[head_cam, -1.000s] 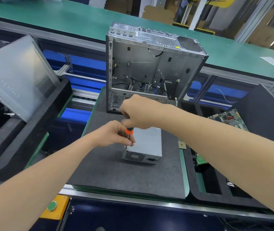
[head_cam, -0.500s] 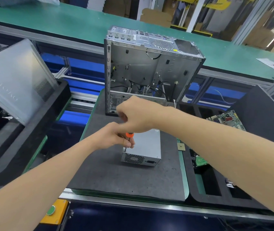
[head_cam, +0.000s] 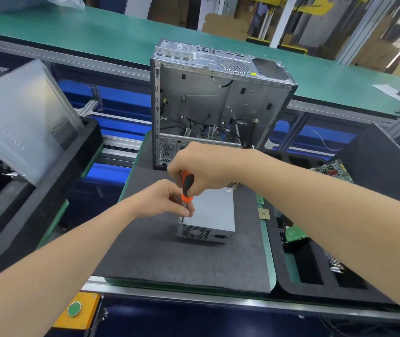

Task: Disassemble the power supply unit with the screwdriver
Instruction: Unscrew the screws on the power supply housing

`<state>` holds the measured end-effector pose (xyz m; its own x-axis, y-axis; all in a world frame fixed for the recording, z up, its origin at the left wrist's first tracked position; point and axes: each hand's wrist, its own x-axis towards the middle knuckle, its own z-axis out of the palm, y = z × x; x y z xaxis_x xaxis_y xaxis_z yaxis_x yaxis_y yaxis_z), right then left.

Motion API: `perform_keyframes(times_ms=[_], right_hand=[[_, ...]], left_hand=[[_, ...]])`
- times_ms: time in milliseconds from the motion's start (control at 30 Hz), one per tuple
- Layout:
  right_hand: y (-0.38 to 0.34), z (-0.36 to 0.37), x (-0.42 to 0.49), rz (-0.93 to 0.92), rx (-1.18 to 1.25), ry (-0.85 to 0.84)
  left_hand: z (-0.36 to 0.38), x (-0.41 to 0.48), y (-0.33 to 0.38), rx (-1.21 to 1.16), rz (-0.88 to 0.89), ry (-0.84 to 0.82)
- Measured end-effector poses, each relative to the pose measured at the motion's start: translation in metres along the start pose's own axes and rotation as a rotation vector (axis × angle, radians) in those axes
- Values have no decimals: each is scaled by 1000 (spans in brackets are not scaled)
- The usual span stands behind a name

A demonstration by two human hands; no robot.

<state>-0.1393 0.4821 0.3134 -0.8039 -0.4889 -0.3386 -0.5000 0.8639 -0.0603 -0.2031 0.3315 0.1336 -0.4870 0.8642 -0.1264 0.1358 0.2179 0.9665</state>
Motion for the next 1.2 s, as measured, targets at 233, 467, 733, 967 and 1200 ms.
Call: perform_keyframes(times_ms=[233, 467, 733, 967, 1200], right_hand=[[-7, 6, 2, -86, -133, -69], [-23, 14, 5, 511, -141, 168], [-9, 7, 2, 216, -32, 60], [-11, 4, -1, -72, -142, -59], [-14, 7, -2, 168, -69, 126]], left_hand=[[4, -4, -10, 32, -30, 51], [8, -3, -5, 65, -9, 93], [5, -3, -2, 64, -3, 63], [7, -6, -7, 92, -35, 35], [11, -6, -6, 93, -27, 63]])
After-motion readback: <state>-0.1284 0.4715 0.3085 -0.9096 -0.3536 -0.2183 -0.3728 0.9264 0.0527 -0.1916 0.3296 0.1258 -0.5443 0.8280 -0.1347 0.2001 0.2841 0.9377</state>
